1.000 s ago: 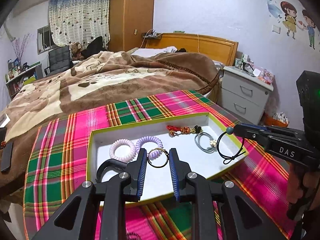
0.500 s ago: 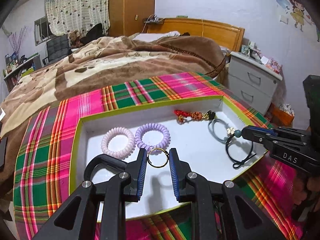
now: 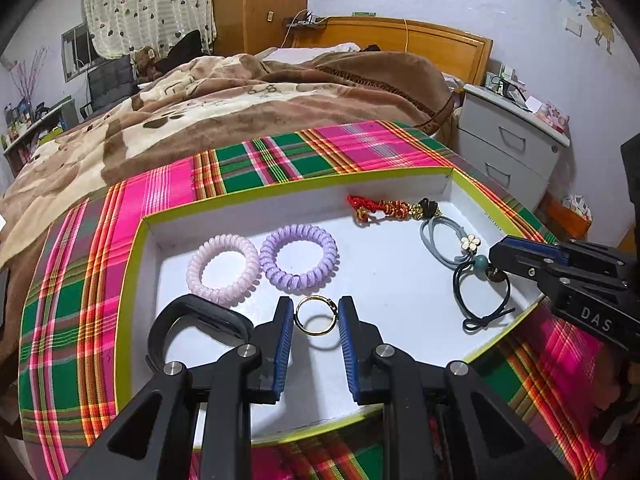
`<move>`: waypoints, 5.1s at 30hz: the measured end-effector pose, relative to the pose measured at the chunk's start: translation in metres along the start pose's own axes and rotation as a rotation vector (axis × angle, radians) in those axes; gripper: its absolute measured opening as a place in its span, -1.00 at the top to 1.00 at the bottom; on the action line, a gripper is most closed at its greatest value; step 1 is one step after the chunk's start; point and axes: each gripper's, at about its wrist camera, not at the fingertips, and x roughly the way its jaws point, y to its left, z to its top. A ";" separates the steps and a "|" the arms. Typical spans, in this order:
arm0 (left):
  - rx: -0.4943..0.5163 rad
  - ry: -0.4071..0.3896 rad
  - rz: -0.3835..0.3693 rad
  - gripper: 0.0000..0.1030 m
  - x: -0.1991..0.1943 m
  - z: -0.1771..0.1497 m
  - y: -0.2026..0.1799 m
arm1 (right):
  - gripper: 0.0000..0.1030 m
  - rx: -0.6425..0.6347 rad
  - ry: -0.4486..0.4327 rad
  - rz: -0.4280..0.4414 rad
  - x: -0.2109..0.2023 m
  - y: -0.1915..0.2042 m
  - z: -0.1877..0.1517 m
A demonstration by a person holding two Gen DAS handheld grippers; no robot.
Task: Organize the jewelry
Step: 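Carry the gold ring into the box with the left tool while the right releases the hair tie there, then move the left tool to the red beaded bracelet while the right moves to the rhinestone hair clip, then grasp the red beaded bracelet with the left tool while the right grasps the rhinestone hair clip, then lower the bracelet into the box with the left tool while the right releases the hair clip there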
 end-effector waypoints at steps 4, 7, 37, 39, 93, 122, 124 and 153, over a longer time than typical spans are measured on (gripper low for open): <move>-0.009 0.013 -0.007 0.55 0.002 0.000 0.002 | 0.54 -0.008 -0.006 0.007 -0.002 0.001 -0.002; -0.008 0.014 -0.007 0.55 0.002 0.000 0.002 | 0.51 -0.014 -0.013 0.011 -0.006 0.003 -0.002; -0.034 -0.219 0.007 0.55 -0.147 -0.067 -0.017 | 0.49 -0.103 -0.148 0.094 -0.117 0.049 -0.064; -0.036 -0.221 0.010 0.55 -0.155 -0.077 -0.019 | 0.48 -0.108 -0.150 0.106 -0.124 0.052 -0.074; -0.109 -0.004 0.025 0.35 -0.099 -0.101 0.043 | 0.19 -0.439 0.109 0.128 -0.060 0.080 -0.104; -0.005 0.034 0.011 0.55 -0.087 -0.096 0.015 | 0.36 -0.271 0.053 0.072 -0.076 0.070 -0.101; -0.002 0.024 0.002 0.55 -0.090 -0.096 0.013 | 0.36 -0.260 0.045 0.069 -0.077 0.068 -0.099; 0.003 -0.101 -0.089 0.55 -0.066 -0.009 0.009 | 0.36 -0.190 -0.041 0.090 -0.039 0.056 0.002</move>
